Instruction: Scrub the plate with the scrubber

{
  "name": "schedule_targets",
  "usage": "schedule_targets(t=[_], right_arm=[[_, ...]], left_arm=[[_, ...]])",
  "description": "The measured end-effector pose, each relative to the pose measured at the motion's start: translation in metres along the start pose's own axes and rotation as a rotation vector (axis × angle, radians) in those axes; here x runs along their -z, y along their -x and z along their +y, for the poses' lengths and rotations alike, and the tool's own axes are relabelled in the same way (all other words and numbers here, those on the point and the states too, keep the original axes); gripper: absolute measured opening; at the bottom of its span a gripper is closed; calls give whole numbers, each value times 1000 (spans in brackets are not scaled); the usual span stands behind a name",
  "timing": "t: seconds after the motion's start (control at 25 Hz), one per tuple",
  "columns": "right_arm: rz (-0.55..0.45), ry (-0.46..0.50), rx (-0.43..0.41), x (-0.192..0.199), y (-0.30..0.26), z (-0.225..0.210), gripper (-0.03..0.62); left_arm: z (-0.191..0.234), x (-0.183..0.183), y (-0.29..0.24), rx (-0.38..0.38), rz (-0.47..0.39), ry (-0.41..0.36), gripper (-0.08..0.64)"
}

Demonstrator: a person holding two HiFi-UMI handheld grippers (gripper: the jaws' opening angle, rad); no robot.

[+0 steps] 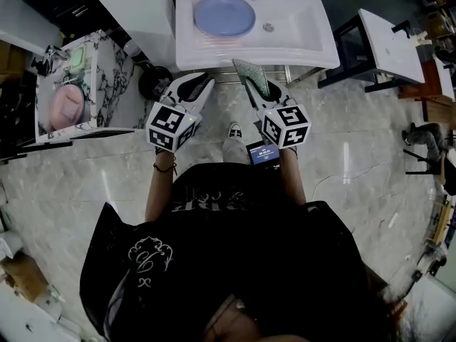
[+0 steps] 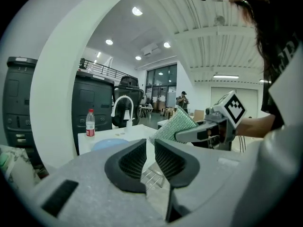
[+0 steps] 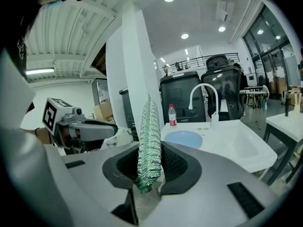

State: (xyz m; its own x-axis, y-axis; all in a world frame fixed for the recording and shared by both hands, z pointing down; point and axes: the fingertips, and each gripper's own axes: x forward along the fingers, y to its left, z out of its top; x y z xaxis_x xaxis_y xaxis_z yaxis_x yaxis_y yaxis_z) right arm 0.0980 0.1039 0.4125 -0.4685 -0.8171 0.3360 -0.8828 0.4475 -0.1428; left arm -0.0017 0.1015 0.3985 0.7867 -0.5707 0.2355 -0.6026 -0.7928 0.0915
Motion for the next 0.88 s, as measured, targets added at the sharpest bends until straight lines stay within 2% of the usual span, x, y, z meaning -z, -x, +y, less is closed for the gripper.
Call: schedule_targets(t=[0.2,0.44,0.6,0.88], right_arm=[[16,10,-48,-18,-24,-56,86],[31,19,-103,-25,-46,-102,86],[37,0,-131,-26,-58,-120,86],[56,-12,-177,-25,-86,-125,86]], left_arm=[[17,-19,-55,-53,4,13,46],[35,-15,-100,-120,60,23,46],[38,-13,-116,-139,87,40,46],[58,-8,-123,-182,128,47,48]])
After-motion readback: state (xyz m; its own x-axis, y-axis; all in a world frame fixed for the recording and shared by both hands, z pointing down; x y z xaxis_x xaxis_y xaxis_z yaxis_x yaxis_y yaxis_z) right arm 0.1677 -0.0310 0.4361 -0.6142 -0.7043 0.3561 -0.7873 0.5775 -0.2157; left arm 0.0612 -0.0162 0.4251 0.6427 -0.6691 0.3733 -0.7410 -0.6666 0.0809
